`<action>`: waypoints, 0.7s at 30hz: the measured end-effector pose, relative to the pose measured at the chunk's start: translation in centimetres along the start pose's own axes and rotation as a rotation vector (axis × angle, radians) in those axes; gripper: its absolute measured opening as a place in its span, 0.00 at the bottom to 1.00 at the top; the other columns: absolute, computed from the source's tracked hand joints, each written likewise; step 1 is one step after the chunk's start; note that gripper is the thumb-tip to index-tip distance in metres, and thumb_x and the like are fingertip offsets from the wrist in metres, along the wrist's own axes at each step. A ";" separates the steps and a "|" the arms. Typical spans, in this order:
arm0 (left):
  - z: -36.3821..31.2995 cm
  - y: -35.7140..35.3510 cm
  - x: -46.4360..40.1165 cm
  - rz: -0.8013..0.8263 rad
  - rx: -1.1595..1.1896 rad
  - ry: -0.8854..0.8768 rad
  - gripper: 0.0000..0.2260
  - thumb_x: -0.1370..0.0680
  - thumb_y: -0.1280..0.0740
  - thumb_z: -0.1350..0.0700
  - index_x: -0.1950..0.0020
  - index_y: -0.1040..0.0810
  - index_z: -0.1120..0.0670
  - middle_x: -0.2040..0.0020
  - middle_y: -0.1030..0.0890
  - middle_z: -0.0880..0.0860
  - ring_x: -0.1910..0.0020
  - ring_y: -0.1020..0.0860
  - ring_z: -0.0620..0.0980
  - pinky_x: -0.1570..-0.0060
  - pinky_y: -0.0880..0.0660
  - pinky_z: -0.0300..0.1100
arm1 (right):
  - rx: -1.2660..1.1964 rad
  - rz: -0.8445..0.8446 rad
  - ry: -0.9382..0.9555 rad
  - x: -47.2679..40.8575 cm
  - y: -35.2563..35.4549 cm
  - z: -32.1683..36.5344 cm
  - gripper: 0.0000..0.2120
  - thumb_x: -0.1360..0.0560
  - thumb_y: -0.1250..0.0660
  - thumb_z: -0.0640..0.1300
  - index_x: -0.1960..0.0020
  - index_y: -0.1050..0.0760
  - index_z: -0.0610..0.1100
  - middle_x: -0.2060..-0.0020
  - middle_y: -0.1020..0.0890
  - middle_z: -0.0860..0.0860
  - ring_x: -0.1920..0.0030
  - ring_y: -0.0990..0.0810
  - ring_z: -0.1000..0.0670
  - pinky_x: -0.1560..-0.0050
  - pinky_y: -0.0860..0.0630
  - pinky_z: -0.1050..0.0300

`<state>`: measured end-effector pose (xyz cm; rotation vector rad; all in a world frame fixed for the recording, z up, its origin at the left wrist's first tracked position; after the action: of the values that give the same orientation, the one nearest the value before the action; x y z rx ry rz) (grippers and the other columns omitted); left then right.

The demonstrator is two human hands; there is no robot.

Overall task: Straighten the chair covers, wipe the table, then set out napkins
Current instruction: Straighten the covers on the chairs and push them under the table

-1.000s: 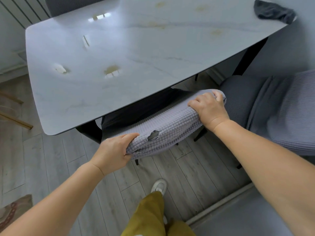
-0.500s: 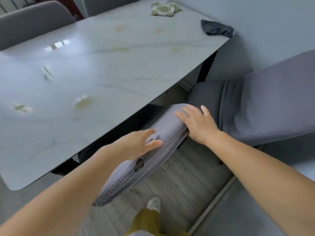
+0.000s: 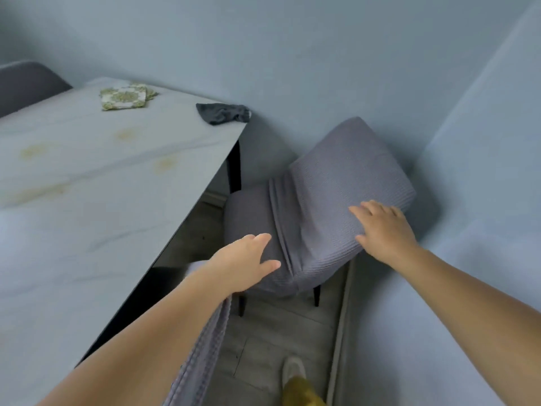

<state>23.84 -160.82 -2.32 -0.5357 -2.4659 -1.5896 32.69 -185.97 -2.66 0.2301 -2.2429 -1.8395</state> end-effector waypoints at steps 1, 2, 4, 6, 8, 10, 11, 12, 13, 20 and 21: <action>-0.8 0.1 -1.1 0.000 -0.009 -0.028 0.27 0.21 0.42 0.44 0.25 0.44 0.52 0.29 0.34 0.54 0.33 0.30 0.53 0.38 0.31 0.46 | 0.001 0.006 -0.035 -0.5 -0.2 -1.3 0.29 0.24 0.36 0.49 0.26 0.43 0.49 0.28 0.37 0.48 0.28 0.41 0.45 0.29 0.44 0.49; -1.6 0.2 -2.4 0.002 -0.015 -0.050 0.27 0.21 0.42 0.44 0.25 0.45 0.52 0.29 0.34 0.54 0.33 0.30 0.53 0.38 0.31 0.46 | -0.002 0.005 -0.061 -1.2 -0.3 -2.5 0.29 0.24 0.36 0.49 0.27 0.42 0.49 0.29 0.36 0.47 0.28 0.40 0.45 0.29 0.44 0.49; -2.8 0.3 -4.9 0.015 -0.024 -0.083 0.27 0.21 0.41 0.44 0.25 0.45 0.52 0.30 0.33 0.55 0.35 0.29 0.53 0.38 0.30 0.47 | 0.002 -0.001 -0.090 -2.8 -0.8 -4.4 0.28 0.24 0.36 0.48 0.27 0.41 0.48 0.29 0.36 0.46 0.28 0.40 0.44 0.29 0.44 0.47; -4.2 0.6 -8.0 0.040 -0.046 -0.104 0.27 0.20 0.41 0.45 0.25 0.44 0.52 0.31 0.32 0.55 0.36 0.29 0.53 0.39 0.29 0.47 | 0.009 0.013 -0.116 -5.1 -1.3 -6.2 0.27 0.23 0.37 0.48 0.27 0.41 0.48 0.29 0.37 0.46 0.27 0.42 0.44 0.29 0.44 0.44; -5.7 1.0 -11.6 0.061 -0.083 -0.122 0.27 0.20 0.41 0.46 0.25 0.44 0.52 0.31 0.32 0.55 0.37 0.28 0.54 0.40 0.28 0.47 | -0.018 0.049 -0.145 -8.0 -1.7 -8.0 0.27 0.22 0.39 0.48 0.26 0.43 0.48 0.26 0.43 0.45 0.25 0.48 0.43 0.29 0.47 0.39; -7.3 1.3 -14.9 0.082 -0.102 -0.143 0.25 0.20 0.41 0.47 0.26 0.42 0.53 0.33 0.31 0.55 0.38 0.28 0.54 0.40 0.28 0.50 | -0.071 0.079 -0.177 -10.5 -2.0 -9.4 0.27 0.21 0.40 0.49 0.25 0.45 0.49 0.24 0.48 0.46 0.24 0.54 0.43 0.29 0.49 0.35; -8.1 1.3 -16.5 0.092 -0.107 -0.154 0.24 0.20 0.41 0.47 0.26 0.42 0.54 0.33 0.31 0.56 0.38 0.28 0.54 0.40 0.28 0.50 | -0.090 0.086 -0.193 -11.5 -2.0 -10.2 0.27 0.21 0.40 0.49 0.25 0.46 0.48 0.24 0.49 0.46 0.24 0.55 0.42 0.30 0.48 0.33; -8.9 1.3 -17.8 0.102 -0.107 -0.165 0.25 0.20 0.41 0.48 0.26 0.42 0.54 0.32 0.32 0.56 0.38 0.28 0.55 0.40 0.28 0.50 | -0.106 0.091 -0.210 -12.5 -2.1 -10.8 0.28 0.21 0.40 0.50 0.25 0.47 0.48 0.24 0.50 0.45 0.24 0.55 0.41 0.31 0.47 0.32; -10.1 1.3 -19.8 0.115 -0.105 -0.176 0.26 0.20 0.41 0.48 0.25 0.44 0.53 0.32 0.32 0.56 0.38 0.28 0.55 0.40 0.28 0.50 | -0.132 0.099 -0.233 -13.9 -2.3 -12.1 0.29 0.22 0.39 0.50 0.25 0.48 0.48 0.24 0.51 0.45 0.24 0.55 0.41 0.31 0.46 0.32; -14.1 -0.6 -25.7 0.205 -0.060 -0.210 0.29 0.20 0.41 0.48 0.24 0.50 0.52 0.28 0.37 0.56 0.34 0.31 0.57 0.38 0.29 0.53 | -0.299 0.261 -0.402 -18.5 -3.4 -15.0 0.42 0.24 0.37 0.55 0.24 0.61 0.42 0.27 0.42 0.38 0.35 0.29 0.38 0.43 0.27 0.46; -14.4 -0.9 -26.2 0.209 -0.056 -0.216 0.29 0.20 0.41 0.48 0.24 0.49 0.53 0.28 0.37 0.56 0.34 0.31 0.57 0.38 0.29 0.54 | -0.286 0.268 -0.399 -18.7 -3.7 -14.6 0.42 0.23 0.37 0.54 0.24 0.62 0.41 0.29 0.39 0.38 0.37 0.28 0.39 0.45 0.27 0.47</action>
<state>46.79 -179.72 -5.42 -0.9872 -2.4189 -1.5944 54.61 -195.53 -5.01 -0.5032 -2.0665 -2.1614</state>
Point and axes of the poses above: each hand's wrist, its own x-axis away from the middle knuckle, its own y-axis out of the back of the hand, z = x × y, the point moved 2 cm from there along -x, towards the middle knuckle
